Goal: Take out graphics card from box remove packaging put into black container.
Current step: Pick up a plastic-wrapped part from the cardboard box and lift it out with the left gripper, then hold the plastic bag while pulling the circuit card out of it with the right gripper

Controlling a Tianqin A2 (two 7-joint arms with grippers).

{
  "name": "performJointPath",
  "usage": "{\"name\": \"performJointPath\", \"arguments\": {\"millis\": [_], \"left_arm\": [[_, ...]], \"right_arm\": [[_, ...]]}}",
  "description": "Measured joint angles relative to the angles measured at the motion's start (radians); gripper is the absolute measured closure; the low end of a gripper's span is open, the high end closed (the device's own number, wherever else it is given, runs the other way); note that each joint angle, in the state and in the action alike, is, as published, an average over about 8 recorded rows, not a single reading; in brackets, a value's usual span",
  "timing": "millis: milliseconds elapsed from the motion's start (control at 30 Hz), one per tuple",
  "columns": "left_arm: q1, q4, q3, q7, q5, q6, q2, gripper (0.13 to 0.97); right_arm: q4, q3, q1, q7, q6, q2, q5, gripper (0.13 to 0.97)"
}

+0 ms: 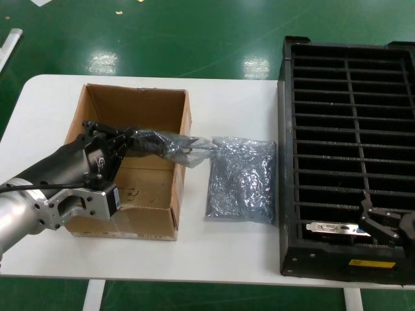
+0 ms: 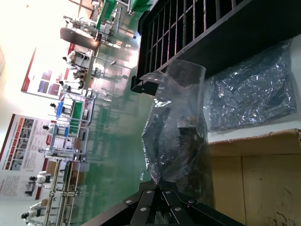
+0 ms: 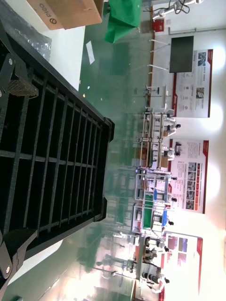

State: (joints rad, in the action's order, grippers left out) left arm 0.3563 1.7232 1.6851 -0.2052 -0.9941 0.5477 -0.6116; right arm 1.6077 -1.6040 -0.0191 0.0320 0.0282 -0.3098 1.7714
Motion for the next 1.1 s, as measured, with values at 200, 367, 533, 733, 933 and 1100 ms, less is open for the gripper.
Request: {"name": "performJointPath", "arguments": {"millis": [200,367,533,733,933,1100], "left_arm": [[-0.001,0.0,0.0,0.0,0.0,0.0,0.0,0.959],[-0.001,0.0,0.0,0.0,0.0,0.0,0.0,0.959],[-0.001,0.0,0.0,0.0,0.0,0.0,0.0,0.959],[-0.001,0.0,0.0,0.0,0.0,0.0,0.0,0.959],[-0.001,0.0,0.0,0.0,0.0,0.0,0.0,0.959],[-0.001,0.0,0.0,0.0,0.0,0.0,0.0,0.959]], "right_arm": [[-0.001,0.005,-0.005,-0.011,0.014,0.012,0.0,0.129],[0.019,0.011,-0.015,-0.063,0.075,0.056,0.009,0.129],[0.061,-0.013,-0.037,-0.12,0.142,0.102,0.019,0.132],[0.09,-0.087,-0.094,-0.09,0.129,0.093,0.0,0.154],[0.113,-0.204,-0.154,-0.031,0.043,0.026,0.004,0.191],[0.136,-0.358,-0.219,-0.026,-0.067,-0.063,0.111,0.268]]}}
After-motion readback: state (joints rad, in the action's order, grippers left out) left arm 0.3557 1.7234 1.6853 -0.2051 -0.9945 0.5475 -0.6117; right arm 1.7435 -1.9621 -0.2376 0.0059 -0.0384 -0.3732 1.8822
